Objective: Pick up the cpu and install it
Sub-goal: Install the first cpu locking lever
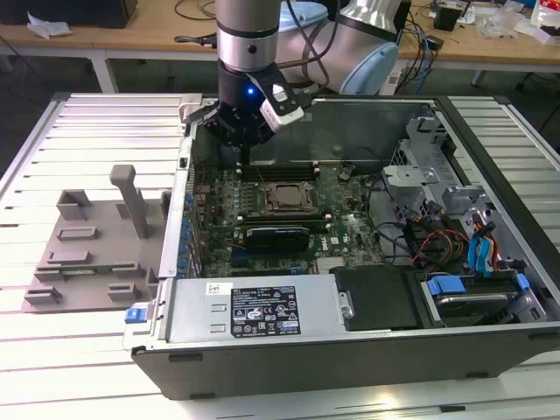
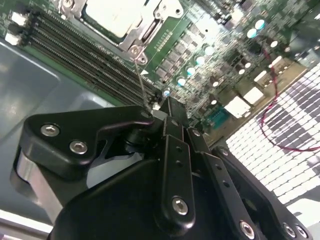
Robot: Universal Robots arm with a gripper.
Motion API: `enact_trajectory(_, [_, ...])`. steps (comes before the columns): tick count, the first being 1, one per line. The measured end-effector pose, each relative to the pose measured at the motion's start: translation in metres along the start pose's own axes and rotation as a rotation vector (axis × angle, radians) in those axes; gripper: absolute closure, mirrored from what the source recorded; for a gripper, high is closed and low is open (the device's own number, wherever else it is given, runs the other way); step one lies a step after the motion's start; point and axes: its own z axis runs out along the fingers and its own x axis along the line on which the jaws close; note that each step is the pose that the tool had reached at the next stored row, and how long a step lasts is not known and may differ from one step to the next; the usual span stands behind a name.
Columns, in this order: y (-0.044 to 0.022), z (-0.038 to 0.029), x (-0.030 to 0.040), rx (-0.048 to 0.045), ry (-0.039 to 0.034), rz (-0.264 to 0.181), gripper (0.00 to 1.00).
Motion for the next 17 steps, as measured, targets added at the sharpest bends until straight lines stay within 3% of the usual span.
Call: enact_trajectory(17, [-0.0005,0.0003,-0.0145,0.0001,0.0001,0.0,0.89])
